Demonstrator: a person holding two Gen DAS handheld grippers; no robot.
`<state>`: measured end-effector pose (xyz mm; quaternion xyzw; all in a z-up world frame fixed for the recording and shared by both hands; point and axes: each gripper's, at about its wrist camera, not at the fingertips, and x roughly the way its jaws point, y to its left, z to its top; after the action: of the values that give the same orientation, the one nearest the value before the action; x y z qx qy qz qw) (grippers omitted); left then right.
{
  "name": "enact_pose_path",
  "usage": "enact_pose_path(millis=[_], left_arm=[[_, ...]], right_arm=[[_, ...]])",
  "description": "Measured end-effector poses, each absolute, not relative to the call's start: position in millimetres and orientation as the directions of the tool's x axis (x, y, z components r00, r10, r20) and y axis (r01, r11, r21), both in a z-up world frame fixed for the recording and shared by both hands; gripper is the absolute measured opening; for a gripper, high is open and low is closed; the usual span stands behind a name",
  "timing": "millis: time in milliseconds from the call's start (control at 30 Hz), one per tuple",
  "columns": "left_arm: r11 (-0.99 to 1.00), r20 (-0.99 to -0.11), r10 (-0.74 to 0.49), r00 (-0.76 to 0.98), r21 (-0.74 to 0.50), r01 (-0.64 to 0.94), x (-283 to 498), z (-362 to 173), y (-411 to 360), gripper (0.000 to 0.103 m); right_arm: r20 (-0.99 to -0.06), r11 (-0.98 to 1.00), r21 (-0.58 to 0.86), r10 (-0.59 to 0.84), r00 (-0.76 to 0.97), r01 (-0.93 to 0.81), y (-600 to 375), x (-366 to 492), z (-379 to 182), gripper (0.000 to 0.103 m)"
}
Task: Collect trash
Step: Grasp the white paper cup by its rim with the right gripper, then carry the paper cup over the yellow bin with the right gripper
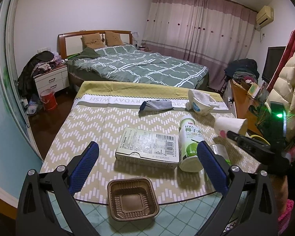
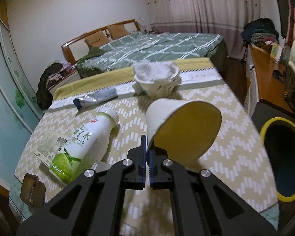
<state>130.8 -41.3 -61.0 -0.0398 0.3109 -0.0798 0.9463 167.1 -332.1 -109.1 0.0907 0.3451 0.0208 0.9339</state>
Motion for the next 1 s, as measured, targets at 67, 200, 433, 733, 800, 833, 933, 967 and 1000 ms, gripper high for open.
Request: enact_pose_path(millis=[67,200,433,733,800,833,933,967,1000], left_arm=[[0.984,-0.583,-0.177,0.793,-0.125,0.127,131,-62,-43,0.098],[0.983,-0.583,-0.181,0.792,-0.124,0.133,127,-63,-46,0.098],[0.984,-0.579,-0.178,0.796,-0.114,0.137,121,-61,-51,0.098],[0.984,-0.593,-0.178,0.785,-0.101,0.147,123,-63,-60,0.098],[0.984,-0.597,-0.18,0.782,-0.098,0.151,123,-64,-62,0.098],[0.983,-0.599,-0.18,0.78,-0.095,0.154,124,-65,-64,0.098],[0.984,-0.605,-0.179,0.776,-0.091,0.157,126,-67,-66,0.098],[0.984,-0.607,-0.179,0.775,-0.09,0.156,127,-67,-66,0.098],[0.984,-0.609,-0.177,0.773,-0.089,0.155,127,-68,-66,0.098]], right_arm=[[-0.624,0.982,0.187,0.089,0.776,0.037,-338,158,-104,0.002],[-0.585,0.98,0.169,0.012,0.811,0.107,-360,141,-91,0.002],[-0.553,0.949,0.168,-0.132,0.822,0.265,-414,127,-85,0.002],[-0.577,0.859,0.155,-0.322,0.75,0.488,-489,115,-101,0.002],[-0.593,0.843,0.155,-0.337,0.731,0.515,-499,114,-106,0.002],[-0.602,0.837,0.152,-0.344,0.721,0.526,-503,114,-109,0.002],[-0.617,0.818,0.142,-0.367,0.696,0.558,-511,115,-116,0.004],[-0.622,0.811,0.134,-0.378,0.686,0.569,-513,115,-118,0.005],[-0.625,0.806,0.129,-0.386,0.678,0.578,-514,115,-120,0.005]])
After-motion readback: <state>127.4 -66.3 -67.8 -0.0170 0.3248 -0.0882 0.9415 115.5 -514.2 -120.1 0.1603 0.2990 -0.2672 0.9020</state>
